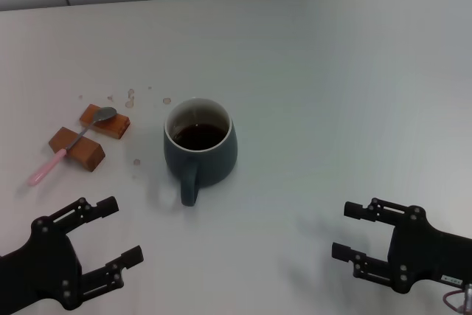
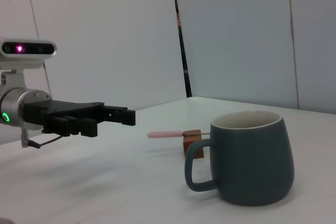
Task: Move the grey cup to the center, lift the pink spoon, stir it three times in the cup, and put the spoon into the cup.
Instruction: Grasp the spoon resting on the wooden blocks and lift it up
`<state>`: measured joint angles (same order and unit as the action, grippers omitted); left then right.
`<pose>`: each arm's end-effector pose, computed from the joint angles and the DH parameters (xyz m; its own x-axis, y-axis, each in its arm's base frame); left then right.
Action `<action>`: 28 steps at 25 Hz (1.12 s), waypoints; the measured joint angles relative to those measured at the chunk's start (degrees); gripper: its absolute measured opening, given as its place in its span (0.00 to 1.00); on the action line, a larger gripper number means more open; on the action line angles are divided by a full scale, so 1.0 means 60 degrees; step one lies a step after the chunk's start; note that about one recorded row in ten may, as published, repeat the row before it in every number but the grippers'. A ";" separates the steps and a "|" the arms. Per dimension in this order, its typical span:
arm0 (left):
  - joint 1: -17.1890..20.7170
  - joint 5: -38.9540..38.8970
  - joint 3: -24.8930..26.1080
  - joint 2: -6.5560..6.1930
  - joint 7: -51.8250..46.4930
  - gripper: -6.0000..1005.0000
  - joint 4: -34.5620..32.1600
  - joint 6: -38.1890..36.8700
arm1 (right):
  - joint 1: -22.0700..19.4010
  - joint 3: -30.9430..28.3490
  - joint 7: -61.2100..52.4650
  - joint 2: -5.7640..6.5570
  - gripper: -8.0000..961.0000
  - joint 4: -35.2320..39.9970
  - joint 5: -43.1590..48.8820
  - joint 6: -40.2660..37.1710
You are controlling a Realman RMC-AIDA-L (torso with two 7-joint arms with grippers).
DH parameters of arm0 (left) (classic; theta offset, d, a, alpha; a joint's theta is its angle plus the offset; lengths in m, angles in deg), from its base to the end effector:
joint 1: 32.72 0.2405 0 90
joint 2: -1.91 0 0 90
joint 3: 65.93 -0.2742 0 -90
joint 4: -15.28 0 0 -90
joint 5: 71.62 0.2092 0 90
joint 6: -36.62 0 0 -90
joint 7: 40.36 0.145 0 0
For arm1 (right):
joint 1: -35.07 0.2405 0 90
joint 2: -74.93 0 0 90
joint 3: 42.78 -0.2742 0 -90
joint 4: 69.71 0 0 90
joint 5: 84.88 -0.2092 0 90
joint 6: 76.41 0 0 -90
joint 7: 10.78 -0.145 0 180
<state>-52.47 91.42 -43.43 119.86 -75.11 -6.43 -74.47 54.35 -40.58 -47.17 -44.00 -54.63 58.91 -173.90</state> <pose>-0.3500 0.1897 -0.0162 0.7243 0.1361 0.6759 0.4035 -0.8786 -0.2554 0.3460 0.2084 -0.0531 0.7807 -0.1767 -0.5994 -0.3837 -0.8926 -0.2366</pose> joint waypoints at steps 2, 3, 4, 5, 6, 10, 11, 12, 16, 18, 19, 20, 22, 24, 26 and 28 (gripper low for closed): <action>0.0009 0.0000 0.0000 0.0001 0.0003 0.78 -0.0001 0.0000 | 0.0005 0.0000 -0.0020 0.0001 0.68 0.0019 -0.0001 -0.0006; 0.0009 0.0000 0.0000 0.0000 0.0003 0.78 -0.0004 0.0000 | 0.0006 0.0000 -0.0021 0.0002 0.68 0.0021 -0.0005 -0.0016; 0.0009 0.0000 0.0000 0.0000 0.0004 0.78 -0.0011 0.0000 | 0.0008 0.0000 -0.0021 0.0003 0.69 0.0024 -0.0047 -0.0052; 0.0009 0.0000 0.0000 0.0000 0.0004 0.78 -0.0011 0.0000 | 0.0008 0.0000 -0.0021 0.0003 0.69 0.0024 -0.0047 -0.0052; 0.0010 0.0000 -0.0003 0.0000 0.0004 0.78 -0.0010 0.0000 | 0.0009 0.0000 -0.0020 0.0003 0.69 0.0028 -0.0076 -0.0079; 0.0010 0.0000 -0.0012 0.0000 0.0006 0.78 -0.0002 0.0001 | 0.0015 0.0000 -0.0020 0.0003 0.69 0.0037 -0.0113 -0.0130; 0.0010 0.0000 -0.0012 0.0000 0.0006 0.78 -0.0001 0.0003 | 0.0020 0.0000 -0.0020 0.0002 0.69 0.0037 -0.0114 -0.0130; 0.0010 0.0000 -0.0008 0.0000 0.0006 0.78 0.0000 0.0002 | 0.0028 0.0000 -0.0022 0.0002 0.69 0.0037 -0.0116 -0.0130; 0.0033 -0.0125 0.0372 -0.0001 -0.0515 0.78 0.0022 -0.0358 | 0.0057 0.0000 -0.0069 0.0002 0.69 0.0036 -0.0118 -0.0111; 0.0137 -0.0446 0.1065 -0.0026 -0.1753 0.78 0.0240 -0.0658 | 0.0082 0.0000 -0.0139 0.0003 0.69 0.0036 -0.0118 -0.0061; 0.0276 -0.0787 0.1508 -0.0113 -0.2876 0.78 0.0585 -0.0683 | 0.0109 0.0000 -0.0185 0.0002 0.69 0.0035 -0.0118 -0.0055; 0.0276 -0.0787 0.1508 -0.0113 -0.2876 0.78 0.0585 -0.0683 | 0.0109 0.0000 -0.0185 0.0002 0.69 0.0035 -0.0118 -0.0055; 0.0443 -0.1328 0.1879 -0.0295 -0.4295 0.78 0.0948 -0.0679 | 0.0143 0.0001 -0.0259 0.0002 0.69 0.0035 -0.0119 -0.0055; 0.0575 -0.1883 0.2237 -0.0425 -0.5644 0.78 0.1088 -0.0656 | 0.0196 0.0011 -0.0407 0.0002 0.69 0.0049 -0.0119 -0.0059; 0.0706 -0.2413 0.2642 -0.0530 -0.7117 0.78 0.1084 -0.0602 | 0.0231 0.0015 -0.0434 0.0002 0.69 0.0057 -0.0118 -0.0060; 0.0826 -0.2769 0.2932 -0.0622 -0.8469 0.78 0.1067 -0.0466 | 0.0252 0.0019 -0.0441 0.0002 0.69 0.0060 -0.0118 -0.0059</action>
<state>-47.51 74.80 -25.84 116.13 -125.93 -0.03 -77.27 55.87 -40.47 -49.81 -43.98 -54.27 58.20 -174.26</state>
